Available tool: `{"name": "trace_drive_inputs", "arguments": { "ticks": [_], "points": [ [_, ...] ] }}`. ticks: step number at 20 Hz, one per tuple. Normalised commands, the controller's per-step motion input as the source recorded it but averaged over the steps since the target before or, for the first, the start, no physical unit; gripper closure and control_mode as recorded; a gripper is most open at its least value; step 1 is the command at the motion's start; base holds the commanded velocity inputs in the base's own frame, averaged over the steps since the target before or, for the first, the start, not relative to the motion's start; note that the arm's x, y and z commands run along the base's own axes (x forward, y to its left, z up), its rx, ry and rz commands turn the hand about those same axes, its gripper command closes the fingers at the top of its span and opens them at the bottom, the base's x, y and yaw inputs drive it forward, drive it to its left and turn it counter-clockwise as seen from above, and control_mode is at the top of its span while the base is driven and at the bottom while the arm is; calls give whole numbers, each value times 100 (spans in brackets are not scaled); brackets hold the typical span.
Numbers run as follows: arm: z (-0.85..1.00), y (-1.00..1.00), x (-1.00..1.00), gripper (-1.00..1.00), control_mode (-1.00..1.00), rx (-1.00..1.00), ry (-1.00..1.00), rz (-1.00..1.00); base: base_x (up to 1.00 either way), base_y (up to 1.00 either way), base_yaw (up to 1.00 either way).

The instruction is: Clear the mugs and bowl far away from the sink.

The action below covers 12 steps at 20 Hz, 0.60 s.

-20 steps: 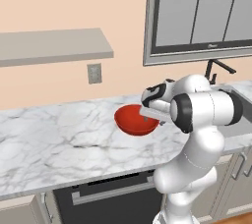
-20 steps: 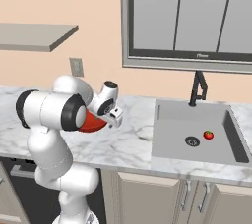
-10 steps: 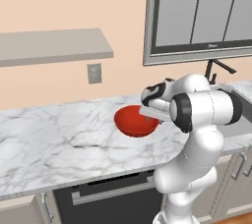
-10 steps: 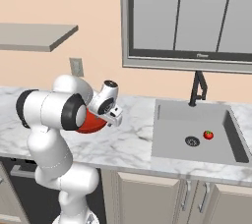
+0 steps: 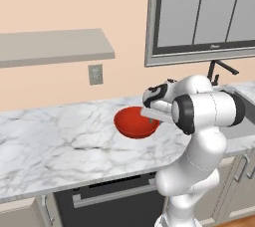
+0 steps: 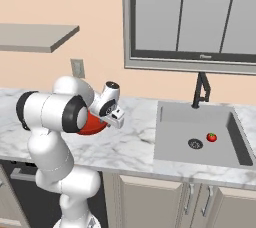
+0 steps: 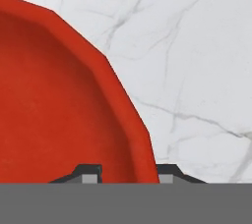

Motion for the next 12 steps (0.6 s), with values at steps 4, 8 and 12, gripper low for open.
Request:
{"name": "trace_drive_inputs", "arguments": {
  "ticks": [4,8,12],
  "points": [
    [31,-16,-28,100,-100,0,-7,-9,0,0,0],
    [95,-60,-45,100,-100,17,-7,-26,0,0,0],
    [86,-61,-62,100,-100,28,0,-41,0,0,0]
  ]
}}
